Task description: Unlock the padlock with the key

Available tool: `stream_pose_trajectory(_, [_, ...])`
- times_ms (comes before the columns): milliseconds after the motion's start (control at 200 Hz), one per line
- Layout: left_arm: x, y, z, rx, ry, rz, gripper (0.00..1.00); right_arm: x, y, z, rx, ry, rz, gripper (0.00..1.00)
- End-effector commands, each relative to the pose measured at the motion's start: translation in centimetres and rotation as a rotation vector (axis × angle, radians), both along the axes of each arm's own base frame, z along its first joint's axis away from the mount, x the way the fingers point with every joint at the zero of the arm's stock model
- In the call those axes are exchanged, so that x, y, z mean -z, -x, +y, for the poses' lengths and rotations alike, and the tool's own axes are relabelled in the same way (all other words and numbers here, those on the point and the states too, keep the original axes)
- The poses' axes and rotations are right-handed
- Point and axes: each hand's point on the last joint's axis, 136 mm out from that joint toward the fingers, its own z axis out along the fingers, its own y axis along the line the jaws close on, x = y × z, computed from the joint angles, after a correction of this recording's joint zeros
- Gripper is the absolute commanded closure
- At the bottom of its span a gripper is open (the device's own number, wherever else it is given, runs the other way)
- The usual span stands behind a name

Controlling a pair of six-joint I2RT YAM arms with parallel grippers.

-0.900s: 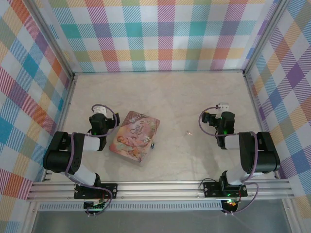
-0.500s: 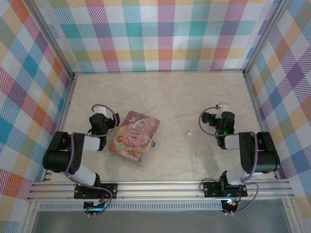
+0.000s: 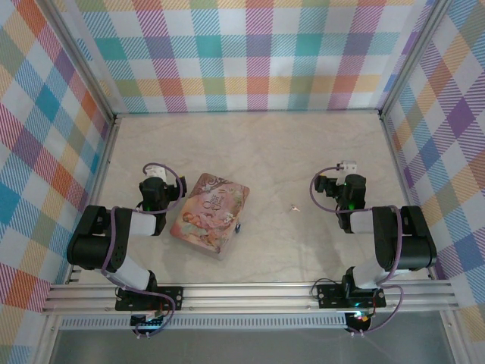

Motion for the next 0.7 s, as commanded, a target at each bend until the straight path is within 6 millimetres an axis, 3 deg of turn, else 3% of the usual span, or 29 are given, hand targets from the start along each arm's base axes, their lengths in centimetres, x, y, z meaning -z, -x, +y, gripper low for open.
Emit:
stream_pose_trajectory(0, [-1.7, -0.5, 0.9, -0.040, -0.007, -0.010, 0.00, -1.6, -0.5, 0.1, -0.010, 0.005, -0.018, 0.00])
stream_pose_trajectory(150, [-3.9, -0.2, 1.9, -0.100, -0.017, 0.004, 0.00, -3.7, -0.4, 0.4, -0.031, 0.008, 0.025, 0.01])
stream_pose_trajectory(260, [-7.0, 0.4, 3.1, -0.180, 0.000, -0.045, 0.00, -5.2, -0.1, 0.5, -0.024, -0.021, 0.032, 0.00])
stream_pose_trajectory(435, [-11.4, 2.0, 3.7, -0.298, 0.192, -0.051, 0.00, -9.6, 0.6, 2.8, -0.073, -0.253, 0.012, 0.00])
stream_pose_trajectory(465, [-11.3, 3.0, 4.3, -0.377, 0.262, -0.022, 0.00, -10.2, 0.7, 3.0, -0.055, -0.319, 0.039, 0.00])
stream_pose_trajectory(510, [-10.9, 4.7, 5.1, -0.510, 0.371, 0.037, 0.00, -9.4, 1.6, 2.5, 0.044, -0.432, 0.151, 0.01])
stream_pose_trajectory(545, [-10.7, 5.1, 4.6, -0.510, 0.435, 0.078, 0.00, -9.4, 1.8, 2.2, 0.103, -0.490, 0.196, 0.00])
stream_pose_trajectory(695, [-9.6, 7.2, 1.1, -0.390, 0.576, 0.267, 0.02, -10.8, 1.8, 7.3, -0.193, -0.626, 0.278, 0.00])
